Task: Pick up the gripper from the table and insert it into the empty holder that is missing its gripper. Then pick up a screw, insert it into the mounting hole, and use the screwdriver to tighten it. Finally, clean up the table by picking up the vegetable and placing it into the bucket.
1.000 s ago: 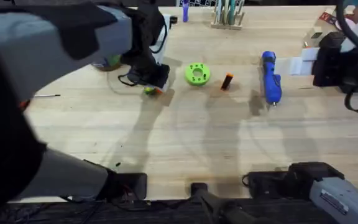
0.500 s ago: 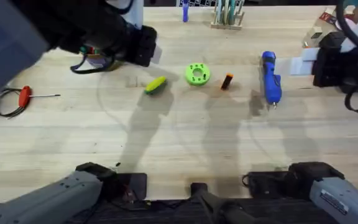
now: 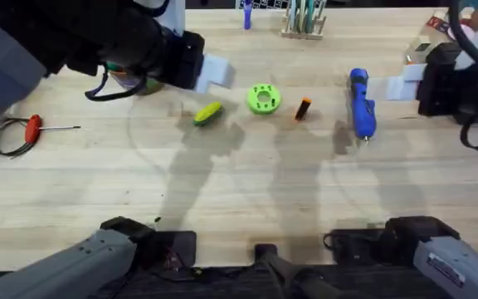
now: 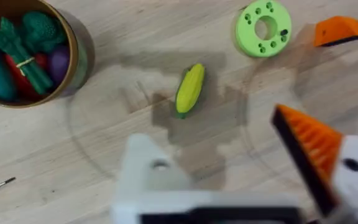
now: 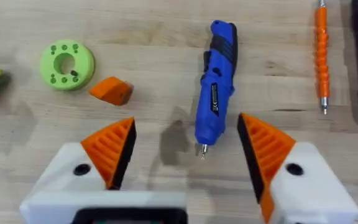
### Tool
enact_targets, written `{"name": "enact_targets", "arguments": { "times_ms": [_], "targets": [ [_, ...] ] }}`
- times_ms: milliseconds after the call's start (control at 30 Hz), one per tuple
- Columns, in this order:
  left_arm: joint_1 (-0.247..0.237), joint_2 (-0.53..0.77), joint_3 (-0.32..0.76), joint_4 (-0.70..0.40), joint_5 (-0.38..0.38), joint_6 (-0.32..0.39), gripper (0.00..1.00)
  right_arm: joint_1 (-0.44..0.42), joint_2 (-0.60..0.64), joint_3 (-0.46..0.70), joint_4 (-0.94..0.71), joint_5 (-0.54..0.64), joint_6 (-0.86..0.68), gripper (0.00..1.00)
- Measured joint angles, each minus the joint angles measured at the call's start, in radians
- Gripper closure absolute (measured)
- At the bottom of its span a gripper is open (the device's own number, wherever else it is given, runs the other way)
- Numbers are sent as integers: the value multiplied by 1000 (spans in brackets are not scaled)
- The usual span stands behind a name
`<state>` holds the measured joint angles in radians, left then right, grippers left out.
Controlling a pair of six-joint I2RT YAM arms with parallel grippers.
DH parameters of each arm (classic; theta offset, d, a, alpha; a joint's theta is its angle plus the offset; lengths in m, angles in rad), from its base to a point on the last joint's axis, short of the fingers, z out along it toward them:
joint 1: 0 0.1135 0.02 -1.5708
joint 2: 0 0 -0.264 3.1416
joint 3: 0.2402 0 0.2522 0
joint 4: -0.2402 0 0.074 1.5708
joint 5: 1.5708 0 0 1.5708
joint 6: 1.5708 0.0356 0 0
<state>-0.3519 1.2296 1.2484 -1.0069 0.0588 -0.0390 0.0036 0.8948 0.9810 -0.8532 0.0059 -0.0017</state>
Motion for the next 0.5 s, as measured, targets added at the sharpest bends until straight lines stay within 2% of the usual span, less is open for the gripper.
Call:
{"name": "enact_targets", "arguments": {
  "times_ms": [33, 67, 400, 500],
  "targets": [
    [0, 0, 0, 0, -1, -4, 42, 0, 0, 0, 0, 0, 0, 22],
    [0, 0, 0, 0, -3, -3, 23, 0, 0, 0, 0, 0, 0, 22],
    [0, 0, 0, -1, -4, -3, 15, 0, 0, 0, 0, 0, 0, 21],
    [0, 0, 0, -47, -4, -4, 14, 0, 0, 0, 0, 0, 0, 21]
  ]
}}
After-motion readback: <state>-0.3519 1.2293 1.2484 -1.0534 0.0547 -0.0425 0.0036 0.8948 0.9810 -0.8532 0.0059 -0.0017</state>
